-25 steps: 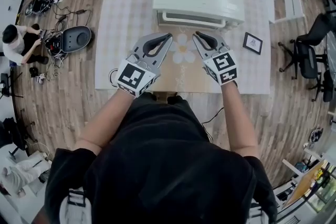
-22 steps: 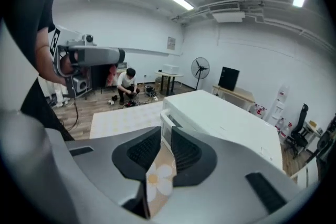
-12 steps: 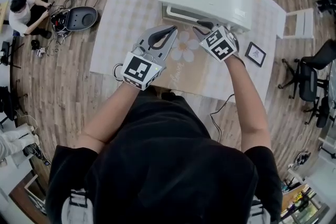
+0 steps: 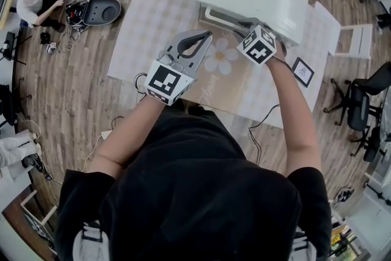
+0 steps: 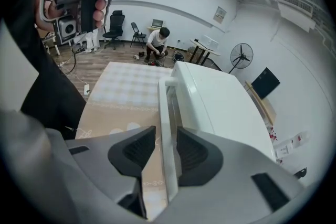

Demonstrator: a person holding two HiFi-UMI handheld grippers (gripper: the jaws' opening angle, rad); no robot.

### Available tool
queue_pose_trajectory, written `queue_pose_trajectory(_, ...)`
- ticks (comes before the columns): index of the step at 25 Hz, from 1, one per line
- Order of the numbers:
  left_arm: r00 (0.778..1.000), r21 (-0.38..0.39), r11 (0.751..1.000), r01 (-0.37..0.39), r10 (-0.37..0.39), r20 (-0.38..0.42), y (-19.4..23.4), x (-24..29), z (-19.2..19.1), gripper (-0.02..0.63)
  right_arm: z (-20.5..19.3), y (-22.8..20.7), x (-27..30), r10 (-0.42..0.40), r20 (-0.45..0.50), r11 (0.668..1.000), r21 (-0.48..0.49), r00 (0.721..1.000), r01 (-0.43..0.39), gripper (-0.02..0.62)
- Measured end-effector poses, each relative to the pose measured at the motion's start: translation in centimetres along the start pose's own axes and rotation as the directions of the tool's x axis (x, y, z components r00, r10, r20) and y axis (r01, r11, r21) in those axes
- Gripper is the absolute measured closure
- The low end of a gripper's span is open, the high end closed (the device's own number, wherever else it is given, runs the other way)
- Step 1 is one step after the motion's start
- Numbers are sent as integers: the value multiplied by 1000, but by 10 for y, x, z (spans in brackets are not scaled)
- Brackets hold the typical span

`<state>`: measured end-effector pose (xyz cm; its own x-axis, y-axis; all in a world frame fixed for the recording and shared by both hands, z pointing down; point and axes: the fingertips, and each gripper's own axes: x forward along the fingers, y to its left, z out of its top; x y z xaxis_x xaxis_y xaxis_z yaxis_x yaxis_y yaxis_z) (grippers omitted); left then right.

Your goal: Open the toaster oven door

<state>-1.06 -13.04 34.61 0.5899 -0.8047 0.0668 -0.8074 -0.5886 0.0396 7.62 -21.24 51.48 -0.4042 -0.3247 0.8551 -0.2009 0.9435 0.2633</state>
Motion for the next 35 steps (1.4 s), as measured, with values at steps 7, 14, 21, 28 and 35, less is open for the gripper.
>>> queue_pose_trajectory(7,1000,-26,1000,-4,4,-7,15,-3,-2,591,-5,-1,14,-5,-73,999,-51,997,1,463)
queue_pose_trajectory(14,1000,-45,999,24,-24,-11,21,-3,-2,591,-6,3,21,26,-126,997,-63,992,-34,494)
queue_pose_trajectory(21,999,-47,998,47,-48,-10,24,-8,1,591,-6,7,19,6,-161,996,-91,987,-21,497)
queue_pose_trajectory(28,996,-47,995,87,-88,-20,19,-3,-7,591,-9,14,22,-5,-173,997,-83,985,-9,497)
queue_pose_trajectory(35,992,-48,991,125,-126,-22,5,4,-11,591,-11,26,20,-5,-159,998,-66,987,-6,480)
